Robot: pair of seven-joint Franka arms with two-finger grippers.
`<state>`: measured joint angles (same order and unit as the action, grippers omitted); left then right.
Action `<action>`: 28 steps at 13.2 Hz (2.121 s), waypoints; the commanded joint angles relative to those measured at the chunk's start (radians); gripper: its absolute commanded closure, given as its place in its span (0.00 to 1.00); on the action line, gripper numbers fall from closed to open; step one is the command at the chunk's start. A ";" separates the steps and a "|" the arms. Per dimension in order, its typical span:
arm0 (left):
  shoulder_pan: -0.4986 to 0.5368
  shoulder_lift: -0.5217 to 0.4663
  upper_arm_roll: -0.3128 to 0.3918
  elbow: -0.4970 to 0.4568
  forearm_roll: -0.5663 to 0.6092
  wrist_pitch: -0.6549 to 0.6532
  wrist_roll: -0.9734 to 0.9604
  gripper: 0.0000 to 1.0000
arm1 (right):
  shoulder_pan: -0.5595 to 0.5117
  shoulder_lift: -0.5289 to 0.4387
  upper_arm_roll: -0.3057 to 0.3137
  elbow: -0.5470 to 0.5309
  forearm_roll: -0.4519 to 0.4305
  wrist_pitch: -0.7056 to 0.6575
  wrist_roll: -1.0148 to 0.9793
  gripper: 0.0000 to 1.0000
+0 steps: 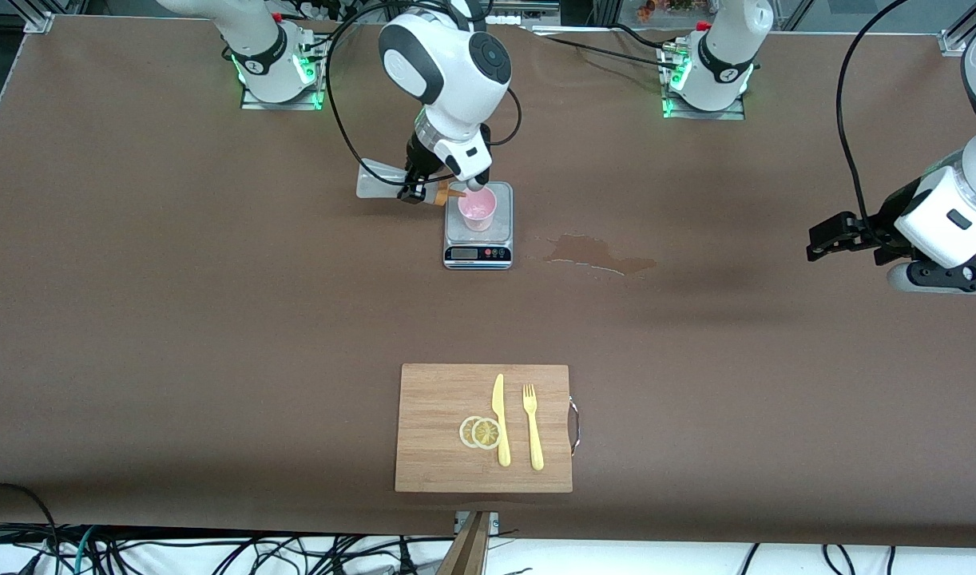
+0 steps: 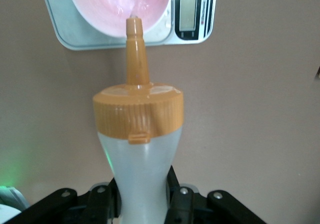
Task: Add sauce to pink cup with both arms
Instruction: 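Tilt the bottle nozzle into the pink cup with the right gripper, then carry the sauce bottle back to its spot with the right gripper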
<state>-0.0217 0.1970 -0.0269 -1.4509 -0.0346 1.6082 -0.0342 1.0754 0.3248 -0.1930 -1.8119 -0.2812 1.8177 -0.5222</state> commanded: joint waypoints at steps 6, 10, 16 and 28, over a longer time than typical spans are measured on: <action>0.008 0.004 -0.002 0.018 -0.010 -0.017 0.019 0.00 | -0.002 -0.196 -0.068 -0.288 0.065 0.309 0.001 0.84; 0.008 0.004 -0.004 0.018 -0.010 -0.017 0.019 0.00 | -0.003 -0.230 -0.081 -0.299 0.122 0.350 -0.016 0.84; 0.008 0.004 -0.002 0.017 -0.010 -0.017 0.019 0.00 | -0.003 -0.332 -0.267 -0.293 0.435 0.335 -0.380 0.82; 0.006 0.004 -0.004 0.017 -0.010 -0.017 0.019 0.00 | -0.142 -0.230 -0.735 -0.251 1.058 0.008 -1.292 0.82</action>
<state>-0.0217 0.1970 -0.0276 -1.4508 -0.0347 1.6082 -0.0342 1.0053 0.0359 -0.9230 -2.0788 0.6847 1.9010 -1.6934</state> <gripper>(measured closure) 0.000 0.674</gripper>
